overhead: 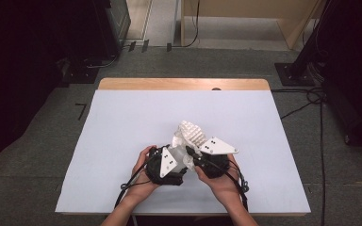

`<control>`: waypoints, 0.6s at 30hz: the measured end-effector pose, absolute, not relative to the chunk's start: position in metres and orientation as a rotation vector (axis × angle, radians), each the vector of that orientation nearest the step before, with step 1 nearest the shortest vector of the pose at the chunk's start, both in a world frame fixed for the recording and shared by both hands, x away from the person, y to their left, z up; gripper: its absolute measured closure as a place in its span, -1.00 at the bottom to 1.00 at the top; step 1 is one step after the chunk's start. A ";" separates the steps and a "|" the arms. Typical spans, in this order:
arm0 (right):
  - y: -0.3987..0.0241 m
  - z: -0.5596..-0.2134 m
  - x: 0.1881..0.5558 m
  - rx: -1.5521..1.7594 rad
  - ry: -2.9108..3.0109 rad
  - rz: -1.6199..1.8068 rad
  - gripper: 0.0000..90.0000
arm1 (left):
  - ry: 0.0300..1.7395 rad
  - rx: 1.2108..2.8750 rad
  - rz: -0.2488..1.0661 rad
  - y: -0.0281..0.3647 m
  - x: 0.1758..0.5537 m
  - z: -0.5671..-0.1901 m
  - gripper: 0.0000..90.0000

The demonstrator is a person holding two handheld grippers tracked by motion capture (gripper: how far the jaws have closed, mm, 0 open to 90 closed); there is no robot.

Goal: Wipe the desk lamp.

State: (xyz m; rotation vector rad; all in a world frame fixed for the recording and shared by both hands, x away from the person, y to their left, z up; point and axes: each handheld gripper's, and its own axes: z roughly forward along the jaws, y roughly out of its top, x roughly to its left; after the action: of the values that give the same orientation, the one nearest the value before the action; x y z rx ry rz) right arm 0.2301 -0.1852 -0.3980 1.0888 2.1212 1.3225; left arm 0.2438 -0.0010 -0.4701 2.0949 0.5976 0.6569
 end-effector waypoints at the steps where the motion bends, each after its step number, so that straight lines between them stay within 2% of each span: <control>1: -0.184 -0.398 0.230 1.083 2.118 1.317 0.84 | 0.593 2.094 0.662 -0.002 0.243 -0.470 -0.81; 7: -0.201 -0.411 0.247 1.205 2.139 1.270 0.85 | 0.625 2.090 0.594 0.003 0.249 -0.469 -0.82; 14: -0.193 -0.393 0.237 1.129 2.218 1.392 0.86 | 0.594 2.092 0.642 0.000 0.245 -0.470 -0.82; 18: -0.192 -0.402 0.244 1.139 2.172 1.383 0.86 | 0.562 2.102 0.657 0.000 0.244 -0.471 -0.81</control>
State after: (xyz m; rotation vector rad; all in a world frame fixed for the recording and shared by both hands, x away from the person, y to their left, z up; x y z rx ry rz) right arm 0.2436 -0.1919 -0.4021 1.1390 2.1719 1.3828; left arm 0.2436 -0.0002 -0.4705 2.1023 0.5623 0.6566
